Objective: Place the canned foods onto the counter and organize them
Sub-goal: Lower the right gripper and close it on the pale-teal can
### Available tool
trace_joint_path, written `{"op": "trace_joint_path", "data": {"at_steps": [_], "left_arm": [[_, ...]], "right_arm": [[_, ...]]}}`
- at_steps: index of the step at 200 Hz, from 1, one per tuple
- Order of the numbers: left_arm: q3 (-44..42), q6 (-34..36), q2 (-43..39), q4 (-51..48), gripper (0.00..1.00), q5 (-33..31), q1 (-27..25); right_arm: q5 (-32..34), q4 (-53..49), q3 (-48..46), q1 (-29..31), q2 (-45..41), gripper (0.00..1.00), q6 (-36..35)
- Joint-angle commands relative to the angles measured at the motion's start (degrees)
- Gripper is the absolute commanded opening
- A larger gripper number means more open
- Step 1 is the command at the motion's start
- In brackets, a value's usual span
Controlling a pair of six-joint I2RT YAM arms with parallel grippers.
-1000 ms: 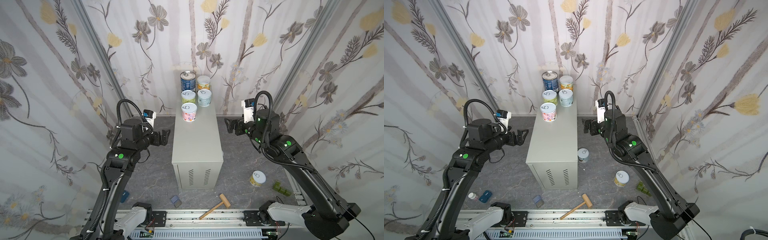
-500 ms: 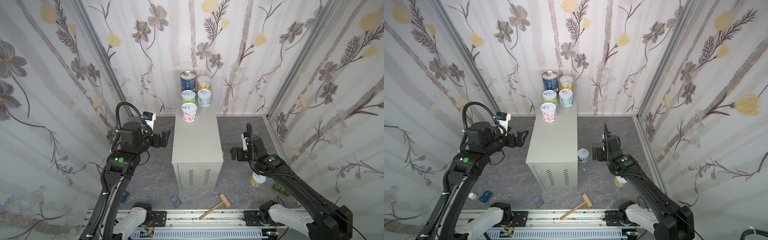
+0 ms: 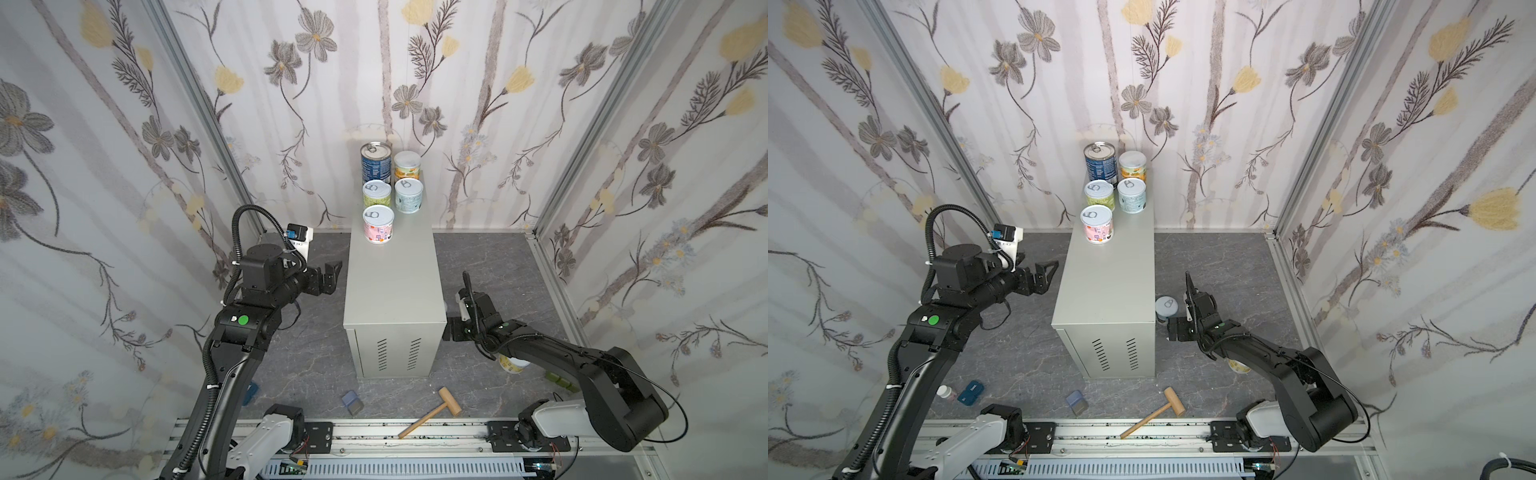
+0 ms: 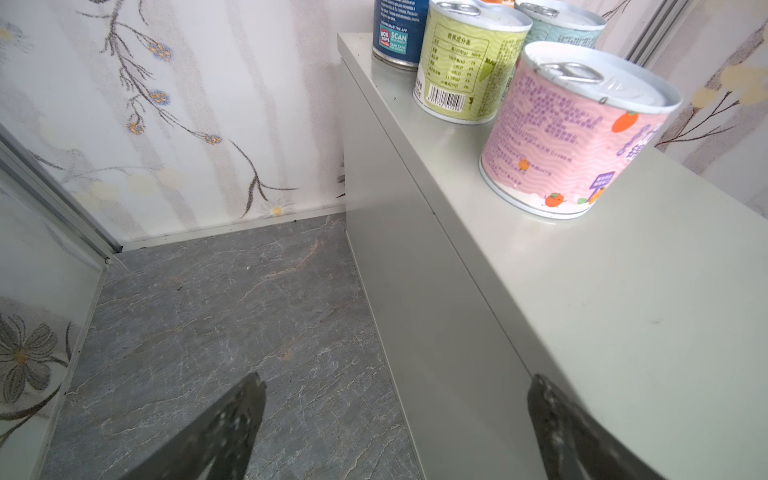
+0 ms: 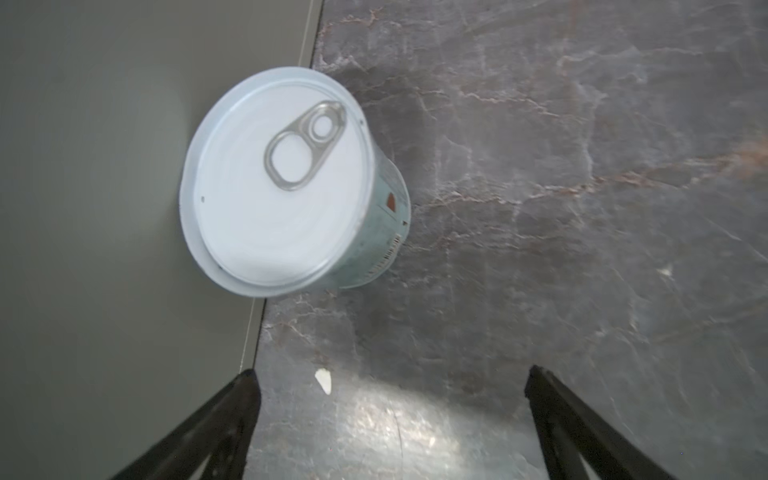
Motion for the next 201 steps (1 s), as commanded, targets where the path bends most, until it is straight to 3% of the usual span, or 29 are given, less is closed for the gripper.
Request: {"op": "trace_joint_path", "data": {"at_steps": [1,112,149,201], "left_arm": [[-0.05,0.25,0.04,2.18,1.0,0.97,0.08],[-0.93,0.6,0.05,2.68,1.0,1.41,0.06],[-1.09,0.74,-0.12,2.69,1.0,1.36,0.08],[-1.18,0.58,0.27,2.95,1.0,1.85,0.07]], "right_arm": [[-1.4,9.93,1.05,0.14,2.93,1.0,-1.06],[3.08,15.07,11.3,1.22,14.17,0.99,-3.78],[3.19,13.43,13.99,1.29,17.08,0.95,-4.14],[4.61,10.86,15.6,1.53,18.29,0.96,-4.6]]}}
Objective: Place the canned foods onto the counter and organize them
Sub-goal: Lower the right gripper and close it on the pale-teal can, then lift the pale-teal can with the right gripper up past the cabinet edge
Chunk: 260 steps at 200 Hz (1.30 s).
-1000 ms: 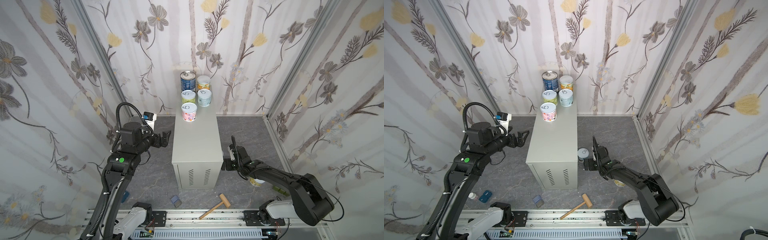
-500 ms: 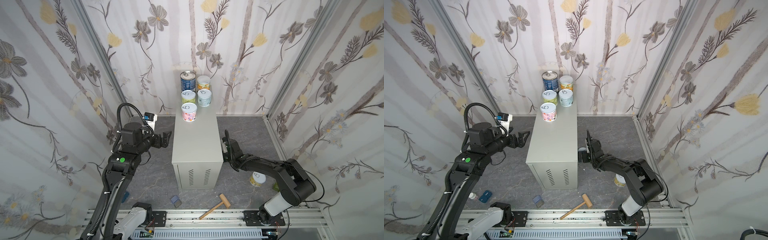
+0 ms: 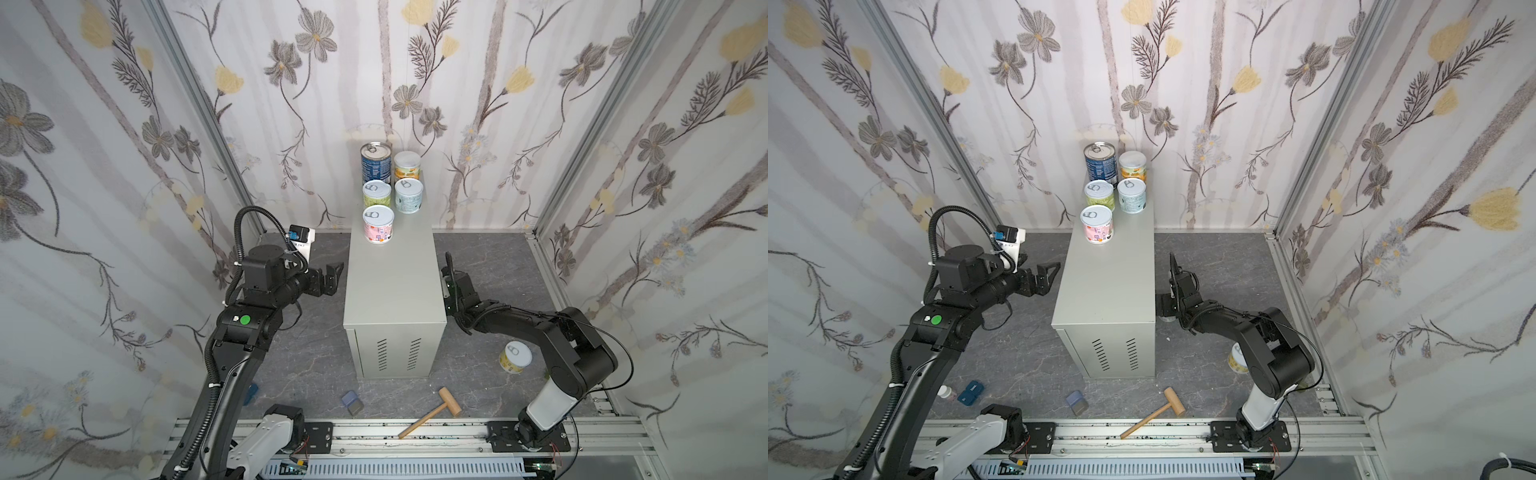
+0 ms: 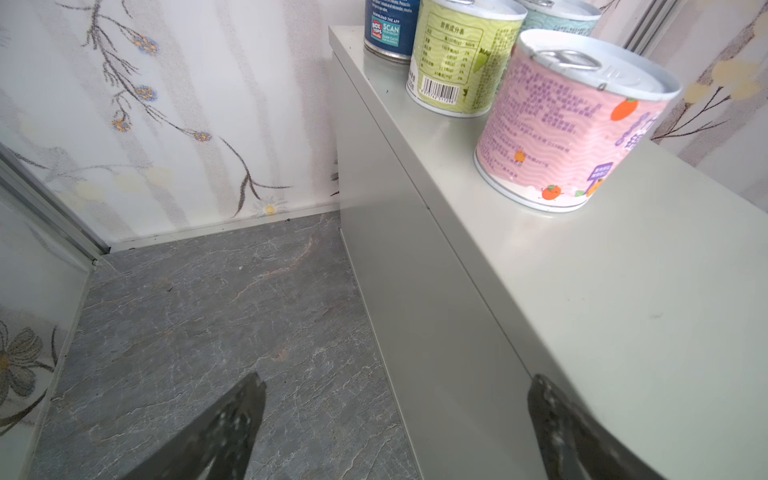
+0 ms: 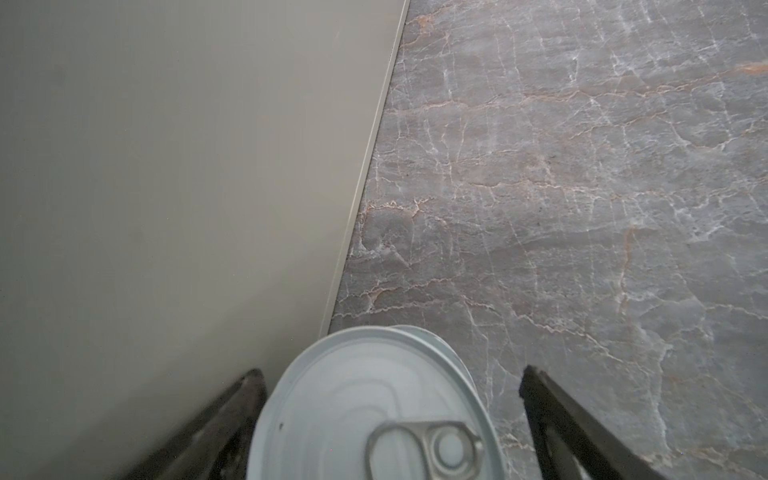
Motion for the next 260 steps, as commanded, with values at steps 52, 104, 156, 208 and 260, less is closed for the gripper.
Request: {"op": "trace_joint_path", "data": {"at_steps": [52,104,156,208,260], "left_arm": [[-0.43,0.6,-0.24,2.12,1.0,0.66,0.04],[-0.35,0.31,-0.03,2.26,1.0,1.23,0.06],[-0.2,0.63,-0.1,2.1,1.0,1.75,0.09],[-0.78,0.51,-0.83,3.21,1.0,4.26,0.12],[-1.23,0.23,-1.27,3.83,1.0,4.94,0.15]], "right_arm": [[4.28,-1.66,1.47,2.02,1.14,0.96,-1.69],[5.43,-1.01,0.3,2.07,-0.33,0.92,-1.76],[5.19,-0.79,1.36,2.18,0.51,0.85,-1.71],[6.49,-2.07,1.35,2.1,-1.37,0.72,-2.17],[7.72,-3.89,2.12,2.12,-4.23,0.62,-3.09]]}}
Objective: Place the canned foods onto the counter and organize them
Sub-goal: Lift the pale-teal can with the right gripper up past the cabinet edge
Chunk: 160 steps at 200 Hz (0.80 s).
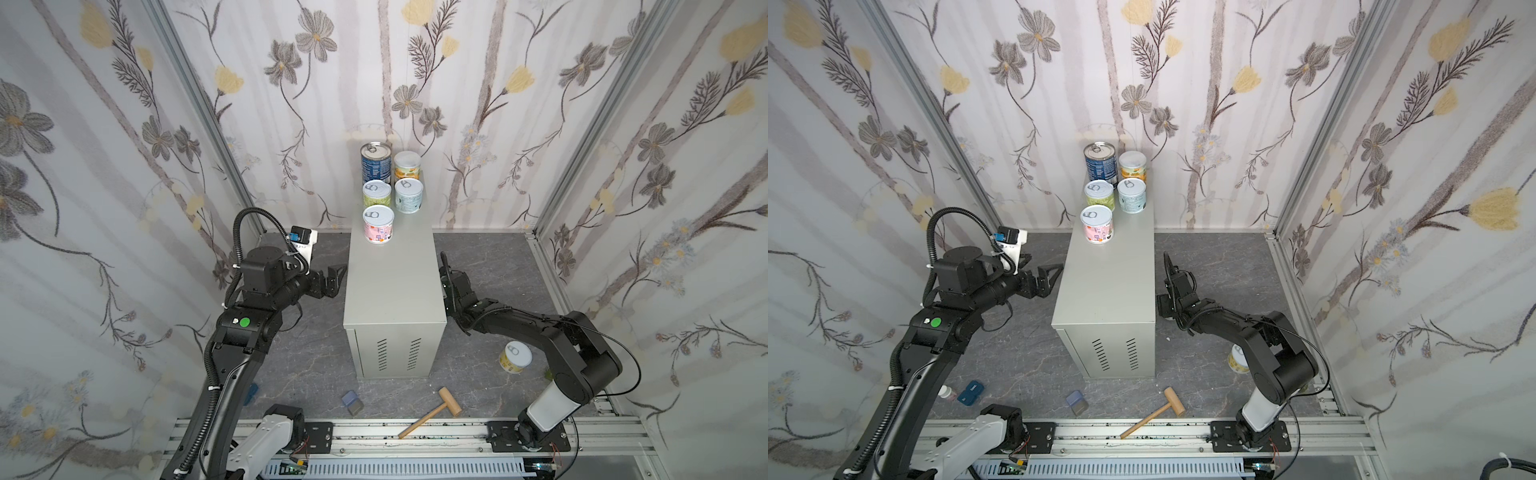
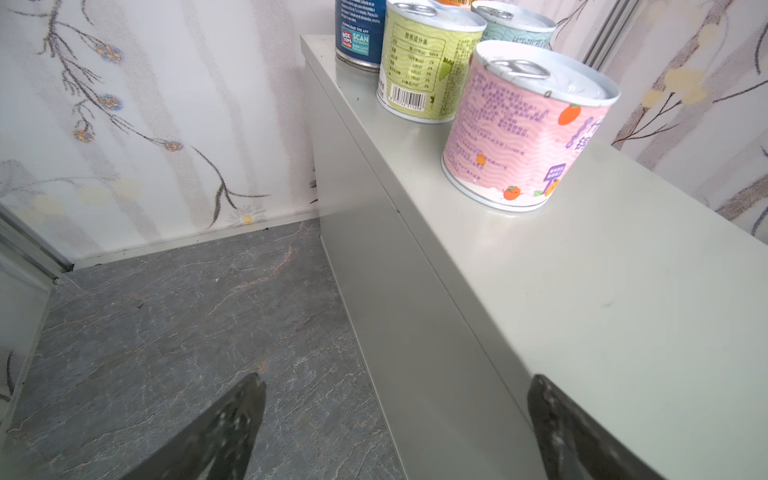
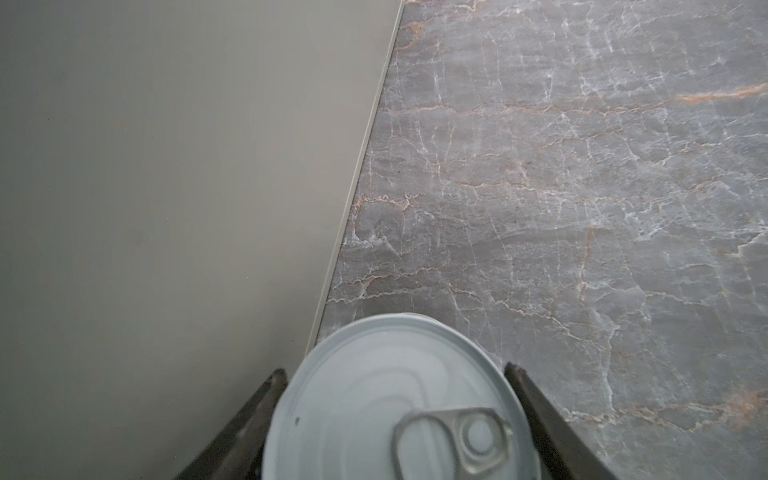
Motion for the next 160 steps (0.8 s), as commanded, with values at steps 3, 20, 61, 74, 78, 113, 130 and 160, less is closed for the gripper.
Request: {"op": "trace_joint_path", "data": {"at_steps": [3,20,61,74,78,113,130,160], "left_arm": [[-0.32,0.15,-0.35,2.17,1.0,1.3,0.09],[-0.34,0.11,-0.4,2.15,1.0,1.5,0.09],[-0.46,-0.06,-0.52,2.38,1.0,1.75,0.1],[-0.51,-0.14,-0.47,2.5,1.0,1.98,0.09],[-0.58,-0.23,-0.49,2.45,1.0,2.08,0.08],[-0.95,-0.68,-0.56,2.87,1.0,2.67,0.08],[-0.95,-0.6,-0.71,2.84,1.0,2.83,0.04],[-1.11,-1.1,-0.75,3.11,1.0,3.38,0.07]], "right_arm": [[1.77,1.2,0.96,-0.07,-1.47,0.62,-0.86],[2.57,0.28,1.33,-0.09,-2.63,0.59,-1.34],[4.01,-2.1,1.98,-0.56,-7.27,0.57,-2.7],[3.92,-3.49,2.74,-0.95,-8.99,0.57,-3.33],[3.84,-4.01,3.09,-1.1,-9.56,0.57,-3.59],[4.55,-8.63,6.92,-2.01,-15.24,0.57,-6.06],[4.71,-10.84,9.21,-2.53,-17.71,0.57,-7.44],[2.76,-14.4,13.82,-3.4,-21.4,0.57,-9.72]]}}
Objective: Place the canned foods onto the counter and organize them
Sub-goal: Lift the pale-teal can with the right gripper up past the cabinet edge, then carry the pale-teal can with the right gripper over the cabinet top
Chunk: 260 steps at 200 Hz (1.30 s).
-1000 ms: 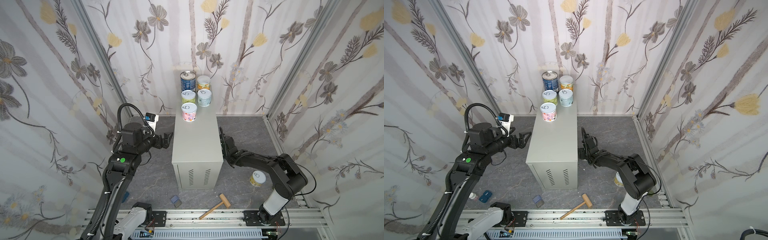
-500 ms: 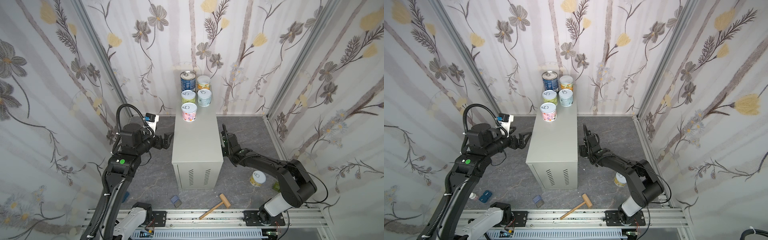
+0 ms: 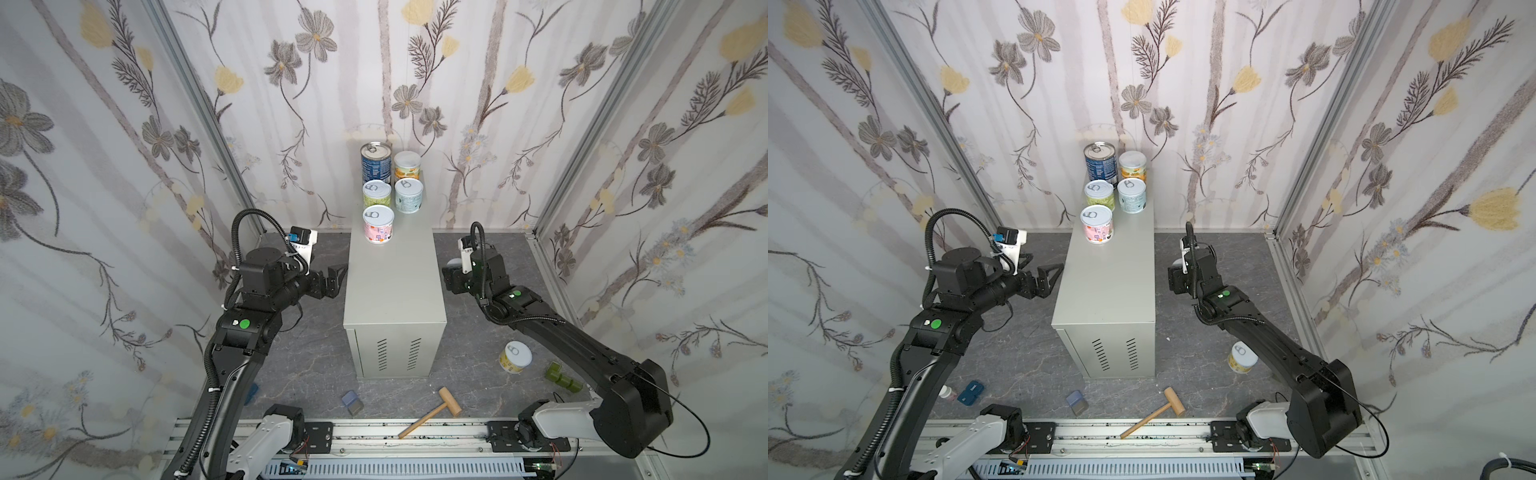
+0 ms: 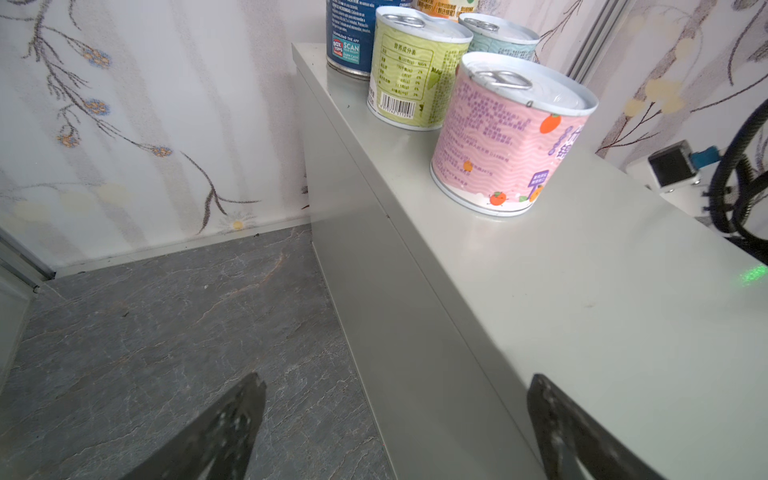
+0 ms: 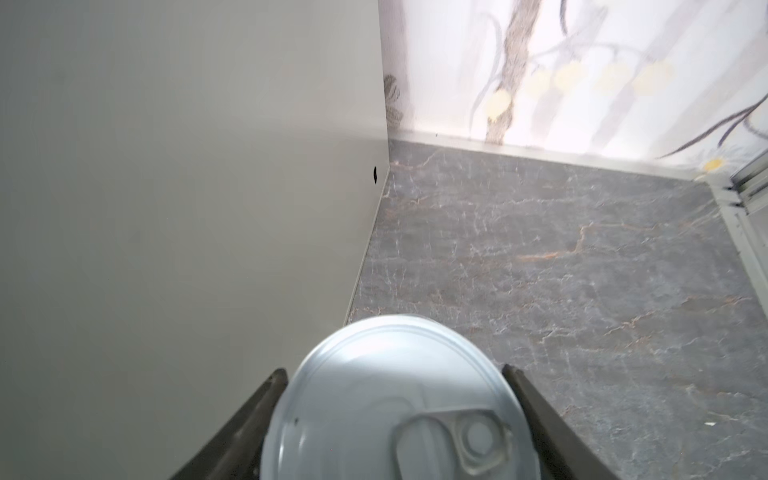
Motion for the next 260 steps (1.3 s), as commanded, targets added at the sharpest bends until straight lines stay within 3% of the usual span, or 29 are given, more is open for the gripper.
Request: {"op": "trace_joint_path", "data": {"at_steps": [1,39,84,146,205,260], "left_arm": [[-0.22,-0.36,-0.16,1.77,1.0,1.83,0.01],[-0.51,-0.55,-0.53,2.11,1.0,2.6,-0.07],[-0.76,-0.38,-1.24,2.41,1.0,6.77,-0.07],[-0.92,0.92,-3.39,2.58,1.0,12.94,-0.07],[-2.44,0.46,-5.79,5.12,1.0,19.58,-0.05],[-2.32,0.24,-5.96,5.1,1.0,19.78,0.02]], "right_arm": [[-0.47,-1.16,3.5,-0.52,-2.34,0.57,-3.22],[-4.13,-7.14,12.13,-0.89,-5.12,0.57,-6.31],[-15.06,-10.7,20.62,-0.91,-6.95,0.57,-6.75],[-24.93,-13.98,29.62,0.47,-5.3,0.57,-5.76],[-22.77,-15.86,34.67,5.81,-0.75,0.57,-6.46],[-18.88,-22.64,43.51,9.3,6.82,0.58,-6.94]]}}
